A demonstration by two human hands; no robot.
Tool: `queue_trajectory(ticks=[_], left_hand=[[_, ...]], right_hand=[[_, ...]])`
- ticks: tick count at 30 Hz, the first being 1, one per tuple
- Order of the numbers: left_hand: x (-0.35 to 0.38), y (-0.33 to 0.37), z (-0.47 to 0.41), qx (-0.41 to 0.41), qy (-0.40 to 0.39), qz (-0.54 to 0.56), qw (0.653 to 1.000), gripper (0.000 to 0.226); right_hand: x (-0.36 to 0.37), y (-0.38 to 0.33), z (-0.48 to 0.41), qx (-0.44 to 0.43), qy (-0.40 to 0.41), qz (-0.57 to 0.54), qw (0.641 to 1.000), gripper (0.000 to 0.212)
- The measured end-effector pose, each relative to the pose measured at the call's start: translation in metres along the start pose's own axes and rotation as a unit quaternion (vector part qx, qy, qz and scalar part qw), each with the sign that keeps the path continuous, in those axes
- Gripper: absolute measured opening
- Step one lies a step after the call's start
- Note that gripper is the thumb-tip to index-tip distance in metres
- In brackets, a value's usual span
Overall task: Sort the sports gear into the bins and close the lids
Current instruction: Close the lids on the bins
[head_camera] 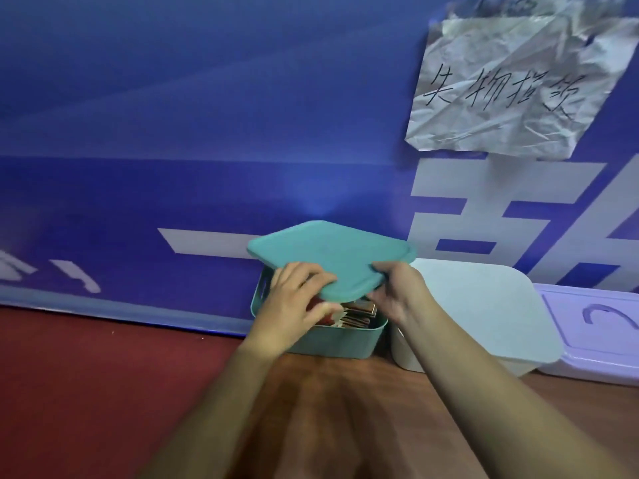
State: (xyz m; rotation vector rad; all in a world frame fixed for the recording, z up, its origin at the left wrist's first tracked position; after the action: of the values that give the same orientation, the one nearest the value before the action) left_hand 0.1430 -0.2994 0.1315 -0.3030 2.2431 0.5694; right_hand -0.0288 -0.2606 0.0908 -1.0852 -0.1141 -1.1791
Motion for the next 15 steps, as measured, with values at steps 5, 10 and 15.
queue_trajectory(ticks=[5, 10, 15], left_hand=[[-0.017, -0.053, 0.041, -0.231, 0.004, -0.016, 0.973, 0.059], [-0.005, -0.134, 0.070, -0.521, 0.000, 0.057, 0.852, 0.083], [0.027, -0.171, 0.074, -0.512, -0.051, 0.126, 0.848, 0.057]], right_hand=[[-0.039, -0.011, 0.002, -0.028, 0.008, 0.102, 0.994, 0.052], [-0.050, -0.018, -0.010, -0.058, 0.001, 0.225, 0.973, 0.046], [-0.046, -0.014, -0.045, -0.110, 0.053, 0.345, 0.930, 0.041]])
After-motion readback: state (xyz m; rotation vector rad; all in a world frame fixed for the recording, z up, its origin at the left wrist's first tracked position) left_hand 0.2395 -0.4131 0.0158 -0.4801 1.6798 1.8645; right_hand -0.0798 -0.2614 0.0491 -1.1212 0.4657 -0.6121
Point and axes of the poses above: each hand's wrist, its own z-axis away from the middle knuckle, its own x-axis out of the palm, y = z × x, the point moved 6 cm from there along -z, towards the middle knuckle, and after that the axes turned 5 degrees about y, right-handed, at the moved point
